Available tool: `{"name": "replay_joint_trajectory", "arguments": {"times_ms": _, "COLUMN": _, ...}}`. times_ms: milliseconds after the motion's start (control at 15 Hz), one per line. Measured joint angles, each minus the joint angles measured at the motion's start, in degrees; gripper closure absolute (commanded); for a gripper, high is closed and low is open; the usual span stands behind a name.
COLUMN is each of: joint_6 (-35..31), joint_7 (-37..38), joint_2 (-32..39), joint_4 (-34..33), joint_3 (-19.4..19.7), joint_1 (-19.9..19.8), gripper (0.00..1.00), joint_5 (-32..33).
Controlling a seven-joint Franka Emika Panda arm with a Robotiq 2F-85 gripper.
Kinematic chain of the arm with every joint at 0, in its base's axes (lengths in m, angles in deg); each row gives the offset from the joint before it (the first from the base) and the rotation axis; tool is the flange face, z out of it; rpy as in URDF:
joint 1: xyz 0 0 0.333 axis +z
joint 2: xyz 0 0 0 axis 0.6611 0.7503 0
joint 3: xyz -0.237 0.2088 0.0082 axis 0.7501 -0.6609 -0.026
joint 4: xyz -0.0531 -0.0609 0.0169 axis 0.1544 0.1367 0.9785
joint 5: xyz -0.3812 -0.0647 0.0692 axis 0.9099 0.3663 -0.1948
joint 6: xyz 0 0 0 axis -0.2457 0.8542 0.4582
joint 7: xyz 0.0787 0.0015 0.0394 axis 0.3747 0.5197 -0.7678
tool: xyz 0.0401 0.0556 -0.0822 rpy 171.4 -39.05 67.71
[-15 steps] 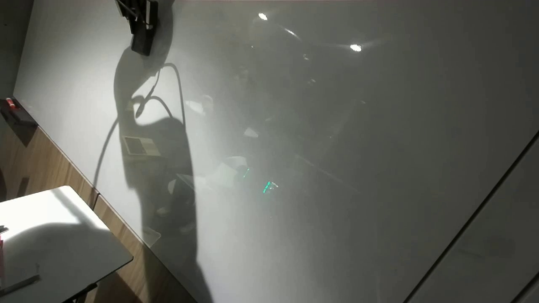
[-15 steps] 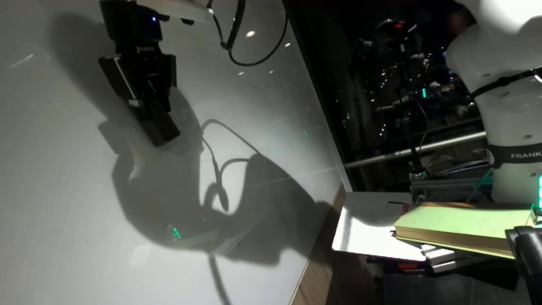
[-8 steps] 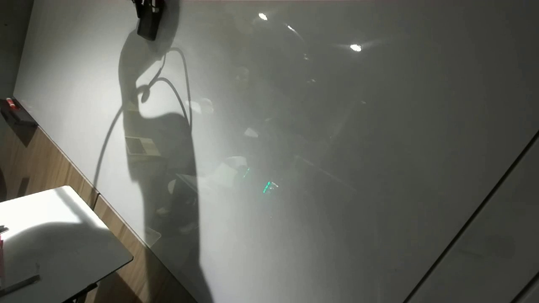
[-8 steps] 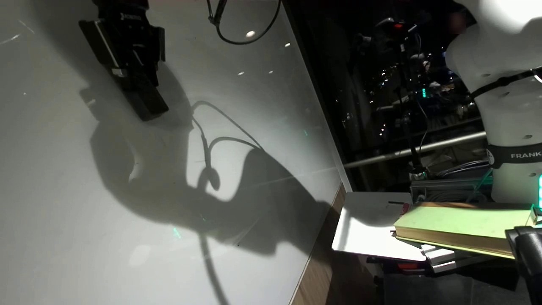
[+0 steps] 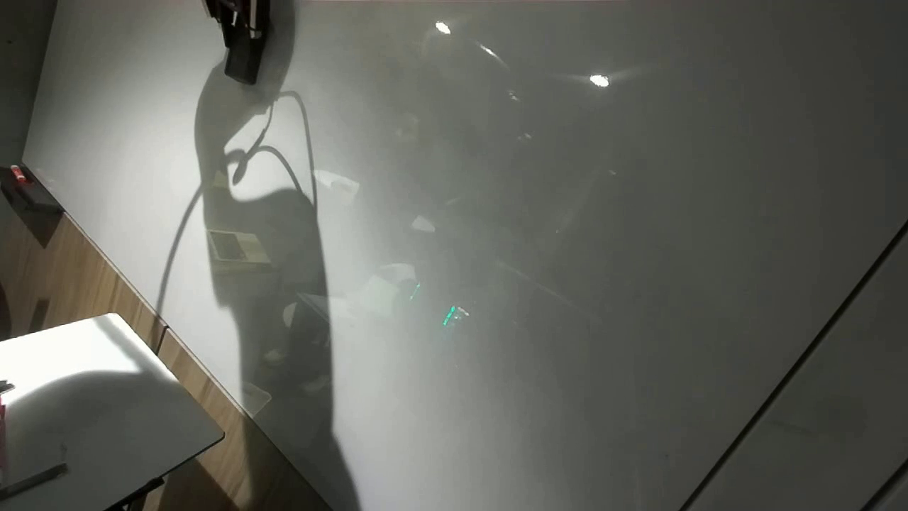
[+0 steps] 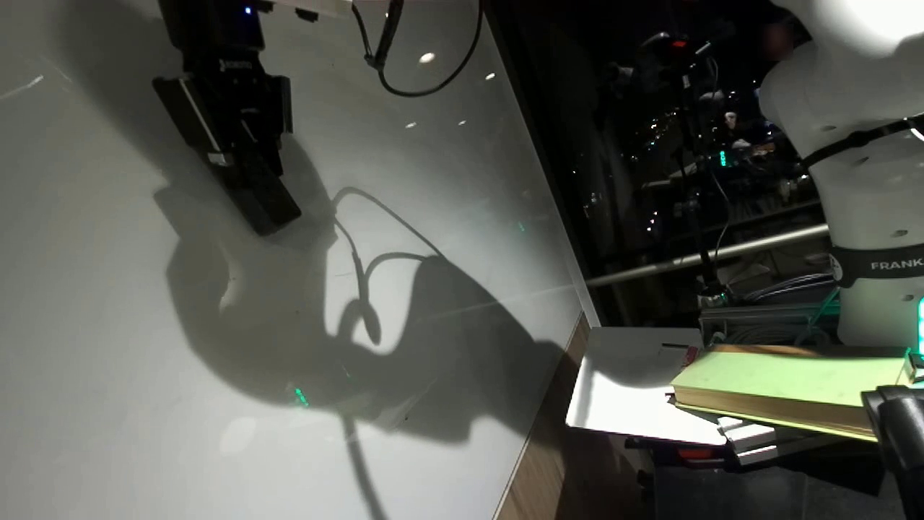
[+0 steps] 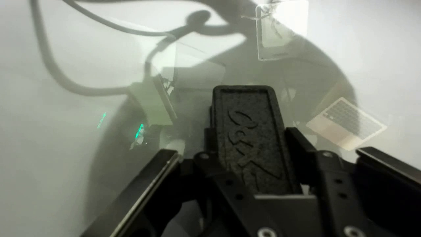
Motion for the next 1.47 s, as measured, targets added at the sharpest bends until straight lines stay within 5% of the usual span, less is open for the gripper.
{"name": "replay_joint_trajectory", "arguments": {"times_ms": 1467, "joint_6": -8.5, "joint_7": -1.6, "joint_2": -4.4, "joint_4": 21.6, "joint_3": 7.4, "joint_1": -5.5, "gripper": 0.71, "joint_5": 0.0}}
